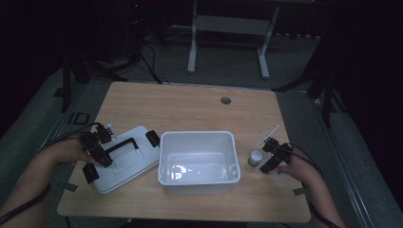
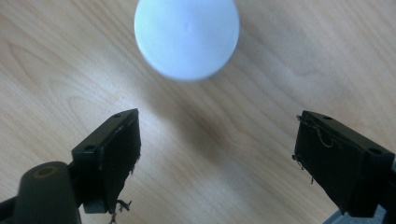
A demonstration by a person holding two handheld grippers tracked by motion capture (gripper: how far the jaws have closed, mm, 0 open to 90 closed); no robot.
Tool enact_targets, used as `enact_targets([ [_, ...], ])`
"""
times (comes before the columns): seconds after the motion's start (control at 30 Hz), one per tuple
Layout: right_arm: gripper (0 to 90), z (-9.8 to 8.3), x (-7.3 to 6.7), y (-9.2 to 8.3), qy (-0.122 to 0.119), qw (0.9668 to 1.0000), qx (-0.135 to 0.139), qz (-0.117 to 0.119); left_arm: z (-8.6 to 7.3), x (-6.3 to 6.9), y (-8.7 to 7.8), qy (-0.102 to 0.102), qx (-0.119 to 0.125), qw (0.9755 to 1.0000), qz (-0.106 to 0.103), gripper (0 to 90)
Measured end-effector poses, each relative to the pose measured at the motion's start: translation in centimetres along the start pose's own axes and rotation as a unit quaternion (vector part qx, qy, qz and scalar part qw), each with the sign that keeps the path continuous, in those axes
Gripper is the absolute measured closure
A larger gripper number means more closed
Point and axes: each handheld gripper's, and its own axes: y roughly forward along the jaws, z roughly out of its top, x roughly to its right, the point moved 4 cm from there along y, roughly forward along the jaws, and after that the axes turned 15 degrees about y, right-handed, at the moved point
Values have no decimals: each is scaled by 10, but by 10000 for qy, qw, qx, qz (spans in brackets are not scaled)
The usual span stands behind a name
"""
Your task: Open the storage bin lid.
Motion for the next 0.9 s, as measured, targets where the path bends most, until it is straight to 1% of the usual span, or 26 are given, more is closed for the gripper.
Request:
enact_targets([
  [0.13,141,9,-1,-2,-17,10000,-48,-49,1,1,1,20,5,10000,-5,345],
  [0.2,141,13,-1,-2,62,9999,-72,-36,2,1,1,43,-15,10000,0,345],
  [0.33,141,22,-1,-2,111,9998,-140,-39,4,1,2,61,-29,10000,-5,345],
  [0.5,141,33,-4,0,156,9997,-167,39,5,1,3,90,-25,10000,-21,346],
  [0.57,153,36,-8,2,25,9999,-146,51,4,1,3,66,-20,10000,-29,345],
  [0.63,162,38,-13,3,-16,9998,-137,134,3,0,4,52,-48,10000,-26,345],
  [0.67,178,40,-15,4,-77,9998,-139,108,2,0,4,58,-67,10000,-25,345],
  [0.7,215,41,-17,5,-123,9997,-156,123,2,0,4,64,-61,10000,-29,346],
  [0.77,220,43,-20,7,-181,9994,-225,167,3,1,3,59,-57,10000,-23,346],
  [0.87,240,46,-23,11,-240,9990,-365,121,4,1,3,79,-59,9999,-23,345],
  [0.9,267,47,-24,12,-232,9988,-405,115,4,2,4,94,-70,9999,-33,345],
])
